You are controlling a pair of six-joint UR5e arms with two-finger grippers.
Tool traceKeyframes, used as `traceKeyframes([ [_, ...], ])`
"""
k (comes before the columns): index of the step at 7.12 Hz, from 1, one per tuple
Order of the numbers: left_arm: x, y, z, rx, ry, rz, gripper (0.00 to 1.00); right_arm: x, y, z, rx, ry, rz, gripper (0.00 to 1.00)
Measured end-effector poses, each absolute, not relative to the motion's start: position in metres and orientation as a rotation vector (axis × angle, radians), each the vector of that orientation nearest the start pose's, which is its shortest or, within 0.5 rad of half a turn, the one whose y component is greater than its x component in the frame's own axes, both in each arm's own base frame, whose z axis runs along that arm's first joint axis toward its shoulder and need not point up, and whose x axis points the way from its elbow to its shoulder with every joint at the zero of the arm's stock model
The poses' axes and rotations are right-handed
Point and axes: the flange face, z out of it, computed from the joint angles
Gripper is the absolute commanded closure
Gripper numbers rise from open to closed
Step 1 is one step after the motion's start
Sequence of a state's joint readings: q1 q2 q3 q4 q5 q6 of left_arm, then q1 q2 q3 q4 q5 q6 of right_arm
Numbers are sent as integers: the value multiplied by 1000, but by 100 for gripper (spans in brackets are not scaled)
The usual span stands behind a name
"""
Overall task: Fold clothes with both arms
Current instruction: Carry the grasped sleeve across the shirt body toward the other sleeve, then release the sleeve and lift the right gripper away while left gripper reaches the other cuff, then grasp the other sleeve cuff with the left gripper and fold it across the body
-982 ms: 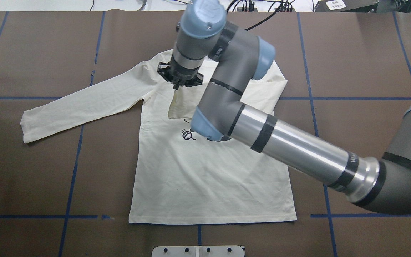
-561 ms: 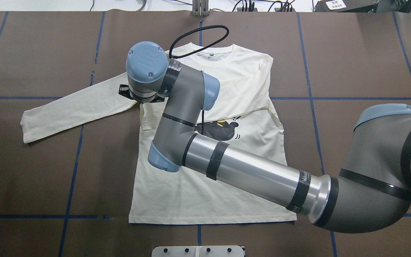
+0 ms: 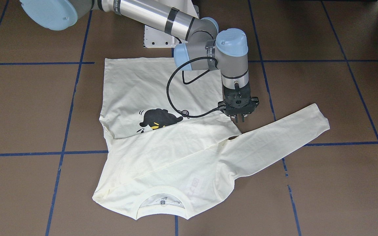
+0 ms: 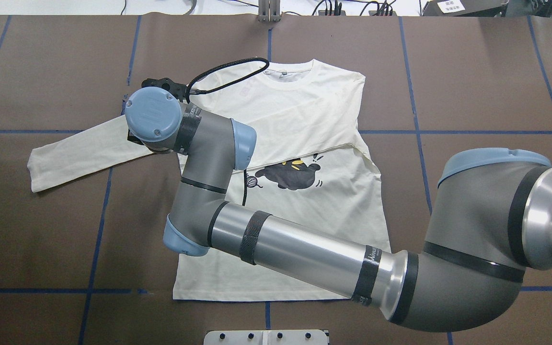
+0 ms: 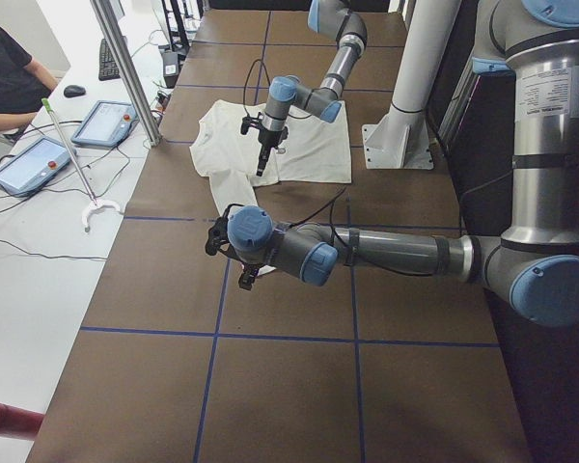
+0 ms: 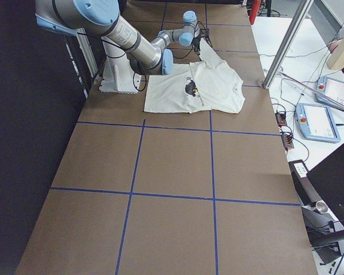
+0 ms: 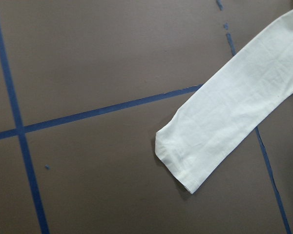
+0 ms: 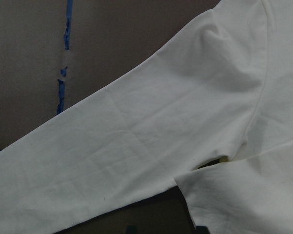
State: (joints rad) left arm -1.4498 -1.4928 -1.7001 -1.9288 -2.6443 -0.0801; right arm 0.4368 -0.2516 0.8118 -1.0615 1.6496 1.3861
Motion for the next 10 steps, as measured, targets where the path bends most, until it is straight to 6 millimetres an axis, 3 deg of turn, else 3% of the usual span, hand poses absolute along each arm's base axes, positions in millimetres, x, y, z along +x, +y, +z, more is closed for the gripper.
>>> traceKeyframes([
  [1, 31, -476, 565, 251, 1069, 247, 0, -730, -486, 15, 253, -1063, 200, 0],
  [2, 61, -485, 561, 217, 1008, 192, 2, -696, -490, 26, 227, -1078, 215, 0],
  [3, 101, -492, 561, 171, 947, 132, 8, -645, -499, 53, 182, -1074, 226, 0],
  [4, 146, -497, 561, 126, 900, 73, 13, -583, -512, 95, 124, -1065, 240, 0],
  [5, 188, -502, 565, 96, 859, 26, 15, -516, -522, 150, 79, -1052, 260, 0],
  [6, 218, -508, 571, 80, 834, 3, 20, -452, -527, 206, 60, -1032, 270, 0],
  [7, 236, -519, 574, 73, 821, -2, 22, -406, -528, 247, 56, -1010, 260, 0],
  [8, 248, -530, 575, 71, 816, -2, 25, -380, -525, 272, 59, -996, 254, 0],
  [10, 253, -535, 579, 81, 819, 8, 27, -366, -521, 286, 68, -984, 252, 0],
])
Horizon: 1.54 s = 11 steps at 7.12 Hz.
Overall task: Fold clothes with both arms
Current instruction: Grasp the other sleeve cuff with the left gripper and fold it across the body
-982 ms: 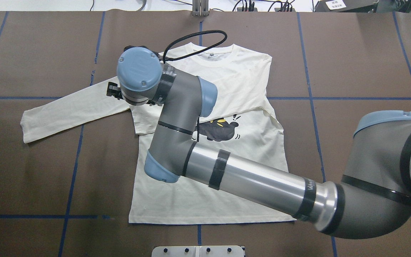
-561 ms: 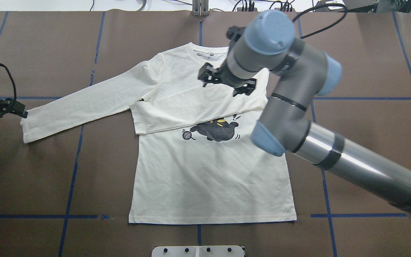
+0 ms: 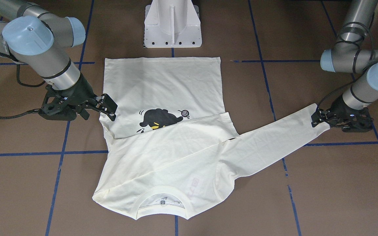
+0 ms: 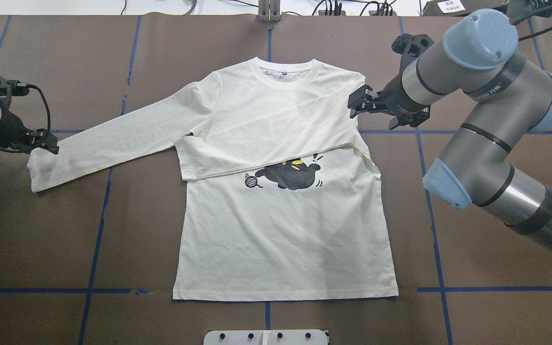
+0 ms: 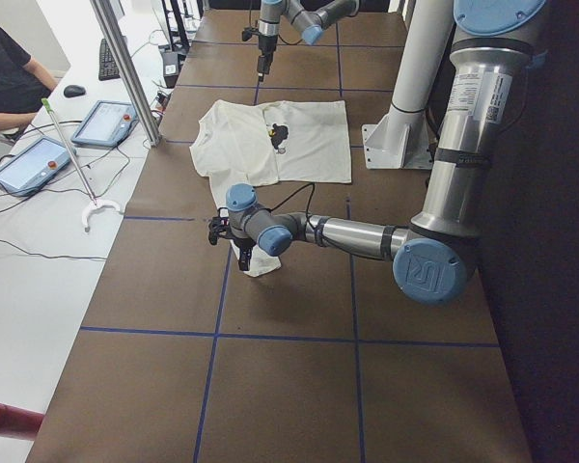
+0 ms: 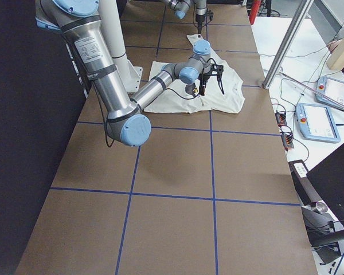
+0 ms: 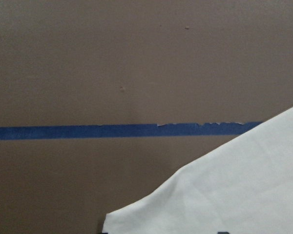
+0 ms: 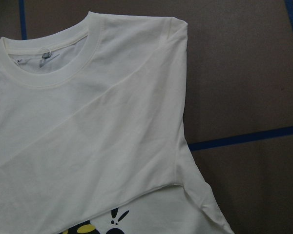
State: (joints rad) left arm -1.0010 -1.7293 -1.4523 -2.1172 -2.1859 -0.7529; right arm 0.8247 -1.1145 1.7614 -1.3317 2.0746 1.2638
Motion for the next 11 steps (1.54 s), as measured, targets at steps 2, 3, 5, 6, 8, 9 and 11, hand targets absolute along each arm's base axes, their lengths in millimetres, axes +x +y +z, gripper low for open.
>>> traceKeyframes([
  [2, 247, -528, 597, 83, 807, 38, 30, -366, -520, 289, 68, -978, 252, 0],
  [3, 245, -524, 605, 82, 800, 55, 56, -367, -520, 291, 66, -975, 252, 0],
  [5, 245, -523, 608, 83, 798, 69, 100, -368, -520, 292, 65, -973, 251, 0],
  [6, 245, -524, 605, 86, 802, 73, 100, -368, -519, 292, 64, -973, 251, 0],
  [8, 242, -525, 568, 123, 846, 85, 100, -368, -519, 292, 65, -974, 251, 0],
  [9, 236, -520, 511, 150, 896, 81, 100, -366, -519, 291, 67, -976, 252, 0],
  [11, 258, -510, 360, 138, 995, -29, 100, -345, -513, 298, 76, -978, 266, 0],
])
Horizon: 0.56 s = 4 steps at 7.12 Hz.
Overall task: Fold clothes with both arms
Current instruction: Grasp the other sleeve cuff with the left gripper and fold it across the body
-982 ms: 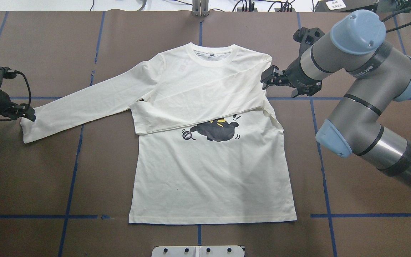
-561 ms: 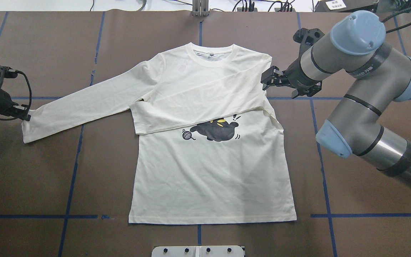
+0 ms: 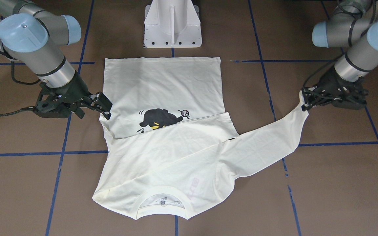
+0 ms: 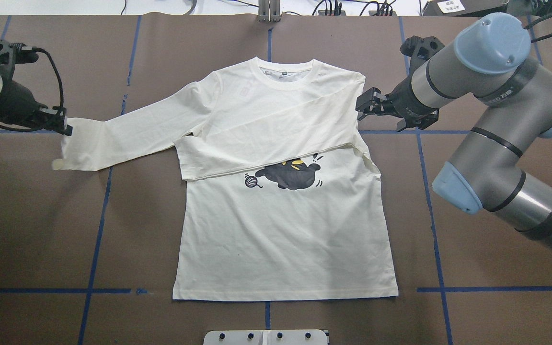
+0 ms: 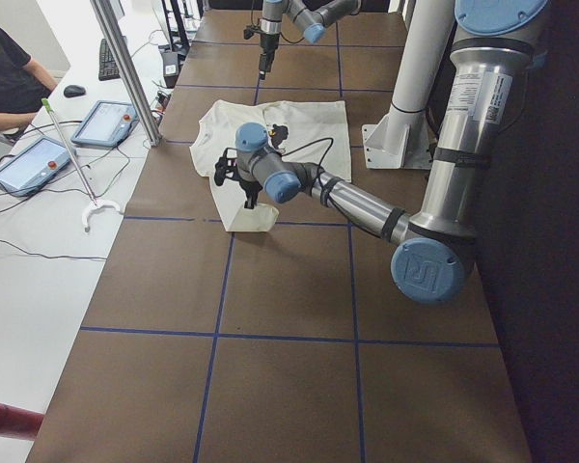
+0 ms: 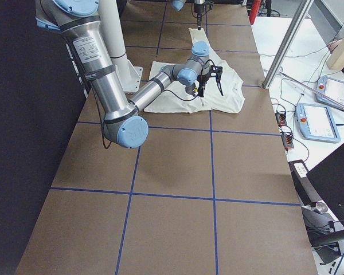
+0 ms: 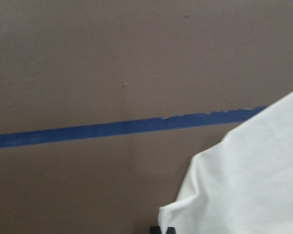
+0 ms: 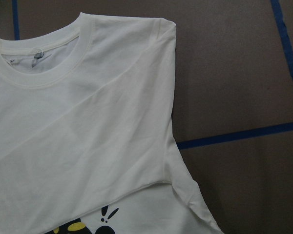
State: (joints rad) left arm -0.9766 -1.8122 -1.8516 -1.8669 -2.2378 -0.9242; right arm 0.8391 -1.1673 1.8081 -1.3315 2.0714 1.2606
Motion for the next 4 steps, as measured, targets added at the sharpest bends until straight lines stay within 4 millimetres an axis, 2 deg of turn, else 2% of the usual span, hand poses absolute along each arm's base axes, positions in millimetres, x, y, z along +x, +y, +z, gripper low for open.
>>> traceKeyframes([
  [1, 319, -496, 286, 104, 1041, -93, 100, -317, -510, 315, 81, -964, 296, 0],
  [2, 388, -487, 230, 91, 1066, -141, 100, -281, -508, 340, 97, -936, 312, 0],
  [3, 455, -498, 178, 82, 1081, -183, 100, -239, -506, 371, 133, -893, 285, 0],
  [4, 519, -519, 120, 82, 1095, -221, 100, -193, -506, 406, 176, -839, 230, 0],
])
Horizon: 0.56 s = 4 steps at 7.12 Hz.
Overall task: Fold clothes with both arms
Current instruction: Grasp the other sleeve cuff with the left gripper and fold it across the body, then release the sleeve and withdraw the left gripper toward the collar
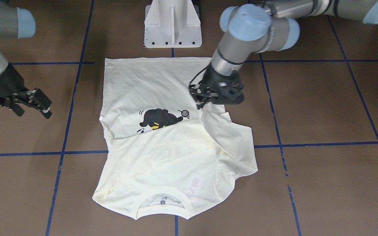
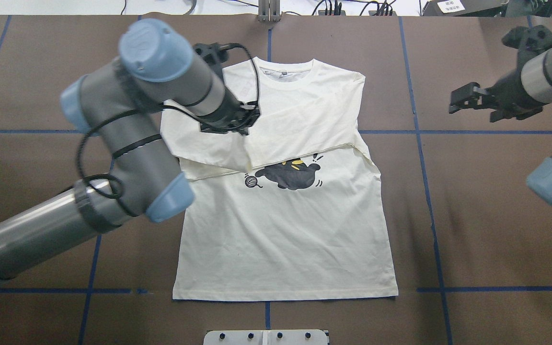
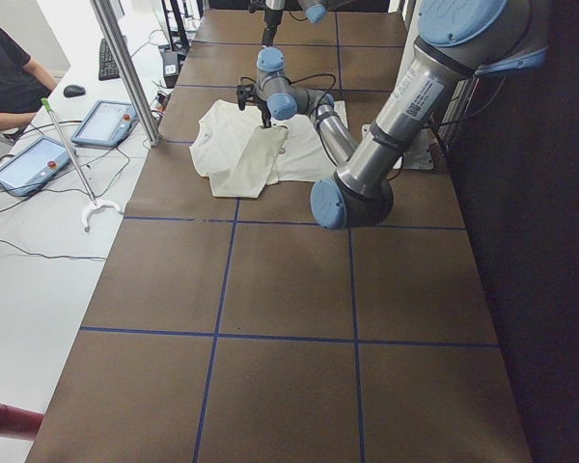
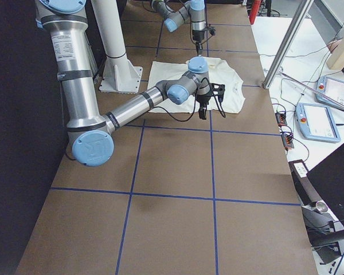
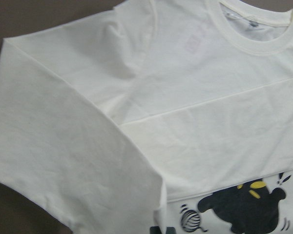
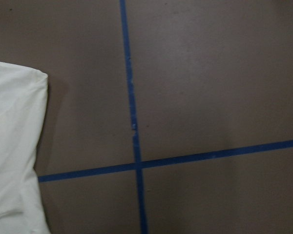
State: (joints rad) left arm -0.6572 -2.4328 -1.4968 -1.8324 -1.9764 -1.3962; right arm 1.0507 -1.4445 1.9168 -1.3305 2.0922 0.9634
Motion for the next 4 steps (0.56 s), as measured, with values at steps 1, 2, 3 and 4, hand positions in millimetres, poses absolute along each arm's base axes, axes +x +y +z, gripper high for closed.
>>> traceKeyframes([
  [1, 574, -536, 71, 111, 1118, -242, 100, -148, -506, 437, 213, -789, 177, 0],
  [2, 620, -537, 47, 150, 1148, -251, 100, -111, -506, 463, 229, -760, 135, 0],
  [3, 660, -526, 40, 200, 1169, -260, 98, -82, -505, 485, 222, -758, 108, 0],
  [4, 687, -517, 31, 238, 1182, -271, 91, -66, -502, 499, 209, -765, 97, 0],
])
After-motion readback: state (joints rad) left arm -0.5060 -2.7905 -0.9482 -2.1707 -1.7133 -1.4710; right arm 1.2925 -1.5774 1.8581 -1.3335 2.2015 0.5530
